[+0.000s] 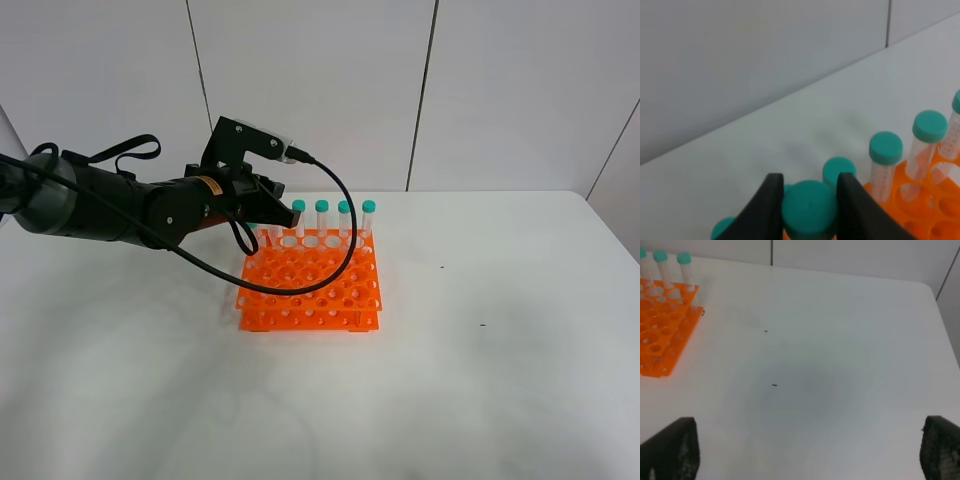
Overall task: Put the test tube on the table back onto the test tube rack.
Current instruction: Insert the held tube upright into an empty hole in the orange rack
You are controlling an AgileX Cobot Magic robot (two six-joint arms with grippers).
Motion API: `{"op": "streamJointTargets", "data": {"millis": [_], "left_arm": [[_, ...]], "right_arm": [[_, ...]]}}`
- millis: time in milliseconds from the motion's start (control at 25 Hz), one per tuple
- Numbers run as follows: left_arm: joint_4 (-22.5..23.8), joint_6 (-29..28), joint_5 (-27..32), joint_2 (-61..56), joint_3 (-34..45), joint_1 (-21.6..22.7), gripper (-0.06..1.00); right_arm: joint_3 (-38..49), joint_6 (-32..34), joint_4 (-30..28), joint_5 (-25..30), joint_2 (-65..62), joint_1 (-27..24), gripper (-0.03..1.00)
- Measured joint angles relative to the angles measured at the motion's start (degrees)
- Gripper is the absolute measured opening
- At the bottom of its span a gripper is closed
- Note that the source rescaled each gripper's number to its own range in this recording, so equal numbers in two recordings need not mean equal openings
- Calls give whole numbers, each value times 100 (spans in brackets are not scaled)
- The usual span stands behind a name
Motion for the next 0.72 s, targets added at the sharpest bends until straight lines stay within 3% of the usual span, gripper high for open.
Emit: {"op": "streamJointTargets", "data": {"millis": [720], "left_arm": [[13,-92,-222,584,-11,0,0]], "right_arm": [[0,0,0,0,-6,0,98]]}}
